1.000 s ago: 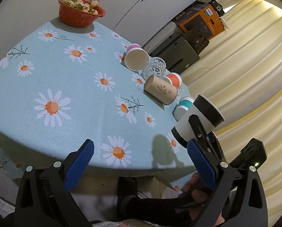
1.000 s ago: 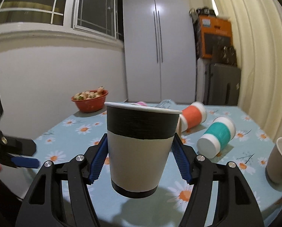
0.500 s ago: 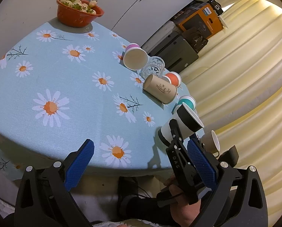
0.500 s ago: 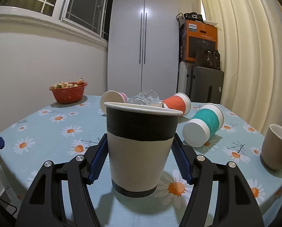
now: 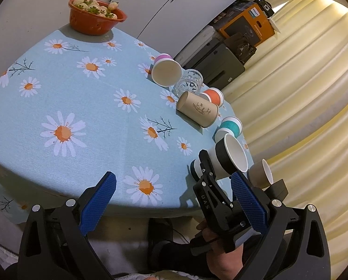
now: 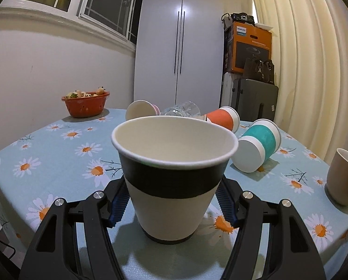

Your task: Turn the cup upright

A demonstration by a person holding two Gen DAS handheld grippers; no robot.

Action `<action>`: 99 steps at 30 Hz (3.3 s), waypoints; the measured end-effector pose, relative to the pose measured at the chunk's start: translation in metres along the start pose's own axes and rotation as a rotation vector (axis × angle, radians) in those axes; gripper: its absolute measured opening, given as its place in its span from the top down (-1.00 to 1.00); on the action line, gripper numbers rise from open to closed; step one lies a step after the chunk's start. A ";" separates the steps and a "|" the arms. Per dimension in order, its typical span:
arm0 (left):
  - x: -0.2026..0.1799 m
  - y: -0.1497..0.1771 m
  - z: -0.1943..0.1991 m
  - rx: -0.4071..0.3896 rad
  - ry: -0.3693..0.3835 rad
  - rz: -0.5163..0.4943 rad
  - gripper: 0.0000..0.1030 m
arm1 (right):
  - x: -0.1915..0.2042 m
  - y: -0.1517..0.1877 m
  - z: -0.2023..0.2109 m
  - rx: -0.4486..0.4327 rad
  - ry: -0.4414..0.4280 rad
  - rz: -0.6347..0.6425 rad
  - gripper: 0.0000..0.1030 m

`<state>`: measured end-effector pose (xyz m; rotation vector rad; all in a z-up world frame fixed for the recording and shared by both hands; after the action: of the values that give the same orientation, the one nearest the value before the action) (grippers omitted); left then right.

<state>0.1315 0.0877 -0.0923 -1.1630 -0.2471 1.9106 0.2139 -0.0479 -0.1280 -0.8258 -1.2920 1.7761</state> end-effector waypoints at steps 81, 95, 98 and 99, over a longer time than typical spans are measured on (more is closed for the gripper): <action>-0.072 0.060 0.075 -0.214 -0.170 -0.559 -0.87 | -0.090 -0.061 0.183 0.148 -0.120 -0.056 -0.90; -0.071 0.063 0.072 -0.202 -0.167 -0.557 -0.87 | -0.087 -0.058 0.180 0.160 -0.111 -0.031 -0.90; -0.072 0.063 0.071 -0.199 -0.167 -0.561 -0.87 | -0.086 -0.057 0.179 0.160 -0.108 -0.025 -0.90; -0.072 0.063 0.071 -0.200 -0.165 -0.560 -0.87 | -0.086 -0.057 0.179 0.161 -0.109 -0.027 -0.90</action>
<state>0.0524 0.0128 -0.0429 -0.9330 -0.7833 1.5020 0.1168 -0.1939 -0.0188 -0.6268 -1.2047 1.8971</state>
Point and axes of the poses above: each gripper's, at about its wrist camera, not at the fingertips, and z roughly against the way its jaws point, x to its left, y to its underside, the point moved 8 cm from there along -z, roughly the way its jaws point, and after that the axes turned 5 degrees about -x, right-handed, at the moved point
